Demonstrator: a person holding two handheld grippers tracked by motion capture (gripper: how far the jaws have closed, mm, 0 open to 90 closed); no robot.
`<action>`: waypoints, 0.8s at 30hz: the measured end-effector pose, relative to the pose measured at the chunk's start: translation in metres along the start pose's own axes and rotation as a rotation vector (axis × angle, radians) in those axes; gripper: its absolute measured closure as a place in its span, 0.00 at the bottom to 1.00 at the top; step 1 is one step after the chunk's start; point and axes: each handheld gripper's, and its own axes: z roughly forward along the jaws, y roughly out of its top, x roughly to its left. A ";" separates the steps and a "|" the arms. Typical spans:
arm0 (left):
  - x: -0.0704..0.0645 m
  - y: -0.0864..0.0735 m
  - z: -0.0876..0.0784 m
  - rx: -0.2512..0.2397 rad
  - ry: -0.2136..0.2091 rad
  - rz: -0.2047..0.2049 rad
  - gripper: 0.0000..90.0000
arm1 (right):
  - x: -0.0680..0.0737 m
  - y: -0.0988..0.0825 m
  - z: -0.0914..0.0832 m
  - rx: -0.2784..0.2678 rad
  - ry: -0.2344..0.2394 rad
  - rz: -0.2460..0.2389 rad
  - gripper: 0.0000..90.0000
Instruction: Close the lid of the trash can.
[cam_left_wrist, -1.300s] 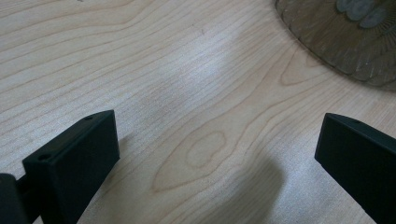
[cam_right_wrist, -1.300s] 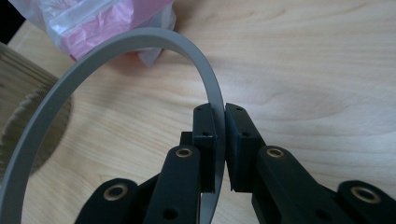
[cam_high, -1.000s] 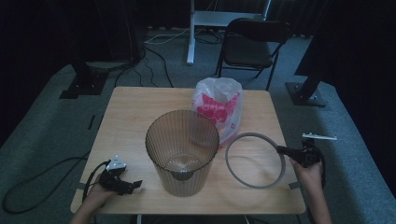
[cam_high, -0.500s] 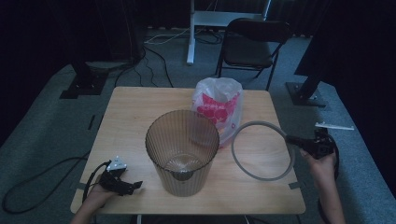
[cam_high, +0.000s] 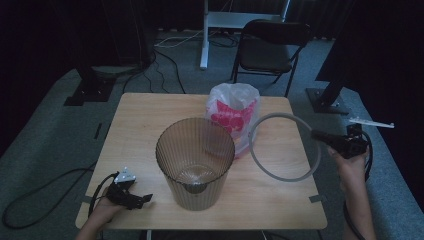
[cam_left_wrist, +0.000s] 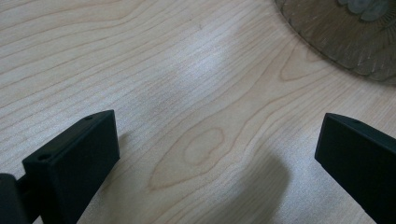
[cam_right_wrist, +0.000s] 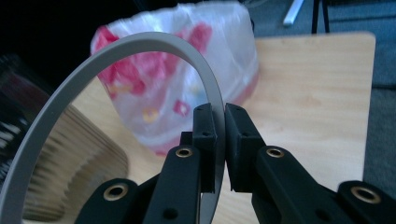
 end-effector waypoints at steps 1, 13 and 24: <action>0.000 0.000 0.000 0.000 0.000 0.001 0.00 | 0.003 0.004 -0.001 -0.012 0.004 -0.005 0.93; 0.000 0.000 0.000 0.001 0.000 0.003 0.00 | 0.039 0.049 -0.001 -0.060 0.061 -0.077 0.93; 0.001 0.000 -0.001 -0.004 -0.002 0.003 0.00 | 0.075 0.077 0.022 -0.034 0.110 -0.151 0.93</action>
